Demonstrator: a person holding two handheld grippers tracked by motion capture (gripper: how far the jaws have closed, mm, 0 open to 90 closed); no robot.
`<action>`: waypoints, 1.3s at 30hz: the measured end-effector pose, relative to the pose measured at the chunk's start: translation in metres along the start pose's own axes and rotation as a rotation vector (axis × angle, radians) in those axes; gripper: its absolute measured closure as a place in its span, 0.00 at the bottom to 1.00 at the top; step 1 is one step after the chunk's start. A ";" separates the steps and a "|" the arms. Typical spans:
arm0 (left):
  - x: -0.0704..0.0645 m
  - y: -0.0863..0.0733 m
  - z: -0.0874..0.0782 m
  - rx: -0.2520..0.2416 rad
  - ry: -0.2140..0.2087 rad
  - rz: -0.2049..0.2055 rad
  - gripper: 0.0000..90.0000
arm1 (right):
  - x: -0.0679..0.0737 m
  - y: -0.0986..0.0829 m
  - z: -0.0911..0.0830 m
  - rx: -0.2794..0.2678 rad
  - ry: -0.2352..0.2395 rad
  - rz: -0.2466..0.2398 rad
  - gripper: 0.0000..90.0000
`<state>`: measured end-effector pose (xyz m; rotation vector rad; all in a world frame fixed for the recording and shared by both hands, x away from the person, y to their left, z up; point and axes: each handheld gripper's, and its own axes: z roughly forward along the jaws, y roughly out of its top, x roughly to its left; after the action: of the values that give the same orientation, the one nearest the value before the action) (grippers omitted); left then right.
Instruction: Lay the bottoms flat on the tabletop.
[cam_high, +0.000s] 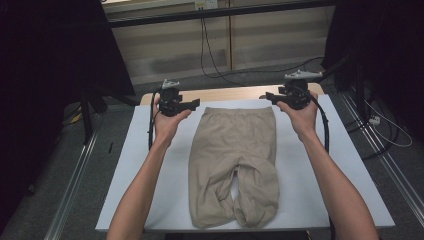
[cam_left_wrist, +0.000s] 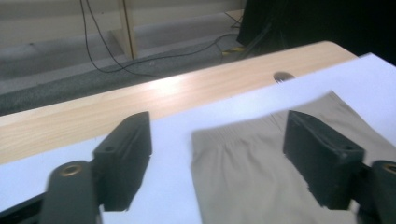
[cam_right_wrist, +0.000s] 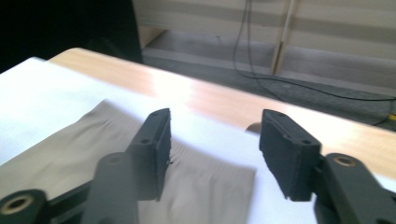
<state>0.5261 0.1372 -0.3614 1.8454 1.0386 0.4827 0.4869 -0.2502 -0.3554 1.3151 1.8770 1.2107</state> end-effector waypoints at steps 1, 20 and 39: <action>-0.003 -0.005 -0.005 -0.004 -0.006 0.003 0.22 | 0.003 -0.006 -0.005 0.004 0.014 -0.007 0.47; -0.085 -0.112 -0.094 0.077 -0.180 0.117 0.18 | 0.098 -0.120 -0.122 0.055 0.273 -0.126 0.74; -0.171 -0.191 -0.128 0.244 -0.383 0.365 0.25 | 0.183 -0.182 -0.124 0.296 0.407 -0.385 0.10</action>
<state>0.2553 0.1048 -0.4475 2.2495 0.5195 0.2009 0.2371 -0.1473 -0.4512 0.8171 2.5371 1.0796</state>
